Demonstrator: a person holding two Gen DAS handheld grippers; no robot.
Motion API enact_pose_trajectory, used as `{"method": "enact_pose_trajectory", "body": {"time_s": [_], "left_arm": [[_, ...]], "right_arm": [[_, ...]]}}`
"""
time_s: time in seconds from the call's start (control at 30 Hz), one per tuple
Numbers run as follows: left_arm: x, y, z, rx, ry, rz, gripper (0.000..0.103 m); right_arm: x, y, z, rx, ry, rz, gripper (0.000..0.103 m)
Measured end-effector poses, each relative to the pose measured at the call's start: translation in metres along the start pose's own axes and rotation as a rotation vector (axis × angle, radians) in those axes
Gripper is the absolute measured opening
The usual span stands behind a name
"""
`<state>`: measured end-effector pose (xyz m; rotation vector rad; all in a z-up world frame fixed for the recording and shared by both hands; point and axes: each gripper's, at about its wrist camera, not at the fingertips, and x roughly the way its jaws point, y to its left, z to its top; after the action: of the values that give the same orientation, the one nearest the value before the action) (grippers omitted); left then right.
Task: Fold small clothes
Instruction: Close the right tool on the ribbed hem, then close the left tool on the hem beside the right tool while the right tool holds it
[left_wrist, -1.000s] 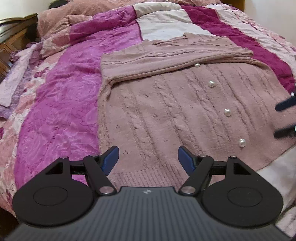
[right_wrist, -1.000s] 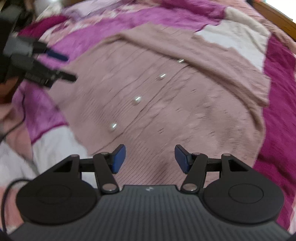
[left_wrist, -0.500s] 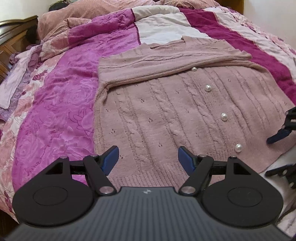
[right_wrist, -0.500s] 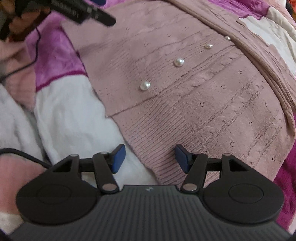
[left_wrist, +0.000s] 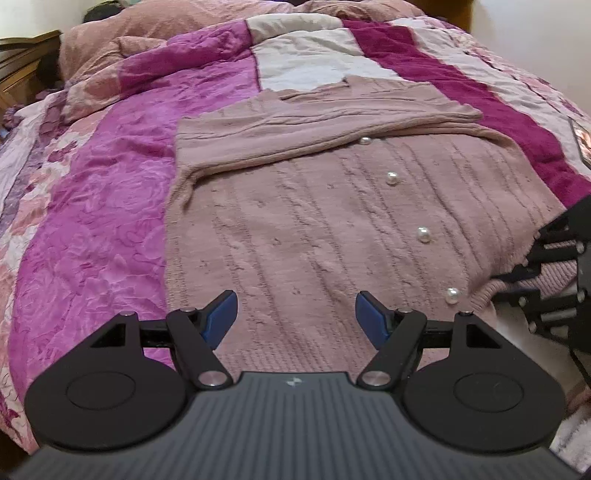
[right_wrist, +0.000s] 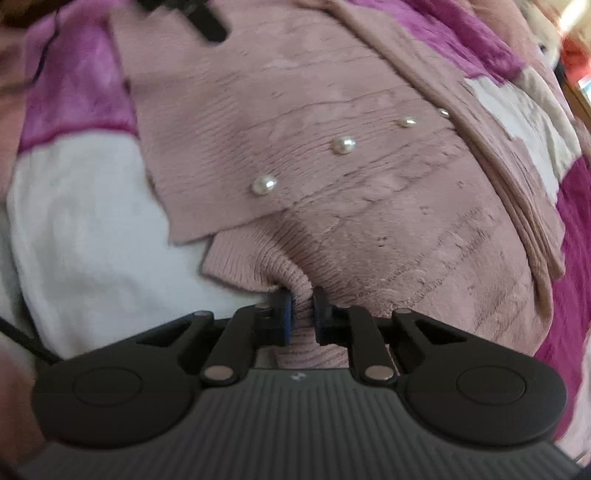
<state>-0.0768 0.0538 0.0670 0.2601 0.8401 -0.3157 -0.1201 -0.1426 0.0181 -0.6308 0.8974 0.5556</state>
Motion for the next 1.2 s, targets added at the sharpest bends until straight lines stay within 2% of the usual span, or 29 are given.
{"method": "enact_pose_trajectory", "body": {"time_s": [0.1, 0.3, 0.57, 0.63, 0.73, 0.77, 0.83, 0.9, 0.93, 1.0, 1.07, 1.1, 1.13, 1.17, 1.2], "left_arm": [[-0.003, -0.008, -0.001, 0.038, -0.016, -0.031, 0.077], [-0.005, -0.032, -0.007, 0.154, -0.003, -0.143, 0.077], [0.002, -0.060, -0.015, 0.280, 0.023, -0.178, 0.077], [0.010, -0.061, -0.015, 0.299, 0.062, -0.143, 0.077], [0.027, -0.063, -0.019, 0.352, 0.123, 0.003, 0.077], [0.033, -0.062, -0.021, 0.371, 0.128, 0.057, 0.077], [0.038, -0.057, -0.022, 0.373, 0.129, 0.113, 0.077], [0.038, -0.046, -0.020, 0.334, 0.107, 0.144, 0.077], [0.037, -0.039, -0.018, 0.298, 0.092, 0.135, 0.075], [0.037, -0.026, -0.013, 0.227, 0.070, 0.101, 0.063], [0.037, -0.015, -0.007, 0.159, 0.055, 0.061, 0.039], [0.036, -0.013, -0.005, 0.137, 0.048, 0.043, 0.033], [0.035, -0.011, -0.003, 0.117, 0.037, 0.022, 0.022], [0.034, -0.011, -0.001, 0.106, 0.027, 0.012, 0.016], [0.032, -0.012, 0.001, 0.100, 0.017, 0.007, 0.014]], "right_arm": [[-0.012, -0.016, -0.001, 0.081, -0.046, 0.009, 0.013], [-0.030, -0.037, 0.006, 0.188, -0.134, -0.005, 0.013], [-0.039, -0.058, 0.018, 0.262, -0.189, -0.030, 0.013], [-0.038, -0.059, 0.020, 0.270, -0.192, -0.032, 0.013], [-0.039, -0.059, 0.019, 0.277, -0.192, -0.031, 0.013], [-0.039, -0.059, 0.018, 0.280, -0.192, -0.029, 0.013], [-0.041, -0.057, 0.016, 0.286, -0.191, -0.025, 0.013], [-0.041, -0.055, 0.014, 0.282, -0.187, -0.016, 0.013], [-0.039, -0.054, 0.012, 0.279, -0.184, -0.011, 0.013], [-0.034, -0.049, 0.009, 0.270, -0.165, 0.018, 0.015], [-0.028, -0.042, 0.007, 0.260, -0.134, 0.034, 0.017], [-0.026, -0.039, 0.006, 0.251, -0.123, 0.040, 0.021], [-0.026, -0.036, 0.005, 0.246, -0.117, 0.041, 0.034], [-0.025, -0.033, 0.004, 0.241, -0.114, 0.042, 0.048], [-0.025, -0.030, 0.002, 0.233, -0.111, 0.046, 0.054]]}}
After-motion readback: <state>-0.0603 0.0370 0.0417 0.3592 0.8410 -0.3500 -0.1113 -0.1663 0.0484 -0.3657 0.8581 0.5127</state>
